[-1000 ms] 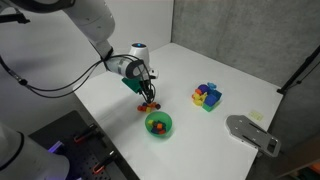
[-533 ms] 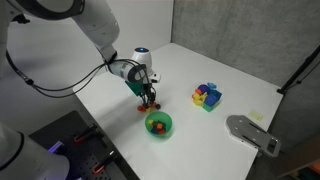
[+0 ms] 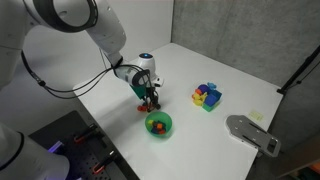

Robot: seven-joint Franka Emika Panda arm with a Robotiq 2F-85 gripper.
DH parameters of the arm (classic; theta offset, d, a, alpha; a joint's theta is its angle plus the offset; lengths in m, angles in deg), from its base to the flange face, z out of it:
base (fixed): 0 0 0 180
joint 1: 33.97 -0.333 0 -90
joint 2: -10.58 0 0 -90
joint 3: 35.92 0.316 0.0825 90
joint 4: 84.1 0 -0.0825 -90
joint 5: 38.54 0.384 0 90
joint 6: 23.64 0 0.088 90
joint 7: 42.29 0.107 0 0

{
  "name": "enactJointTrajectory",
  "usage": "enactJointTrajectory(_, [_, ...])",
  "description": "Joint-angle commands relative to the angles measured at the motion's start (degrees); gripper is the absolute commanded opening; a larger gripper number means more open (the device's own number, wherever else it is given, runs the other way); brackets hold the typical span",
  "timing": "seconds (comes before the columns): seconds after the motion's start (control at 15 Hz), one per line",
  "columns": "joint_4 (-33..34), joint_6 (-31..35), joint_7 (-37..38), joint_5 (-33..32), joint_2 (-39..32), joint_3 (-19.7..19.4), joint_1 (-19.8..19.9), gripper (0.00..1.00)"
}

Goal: Pick up the small orange block from the table and put it in the green bowl

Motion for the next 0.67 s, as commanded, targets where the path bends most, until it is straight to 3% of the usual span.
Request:
enactJointTrajectory(0.0, [3.80,0.24,0.49,2.07,-3.18,0.70,0.68,1.00])
enactJointTrajectory(0.6, [7.26,-0.43,0.66,5.11,-6.94,1.40,0.98,1.00])
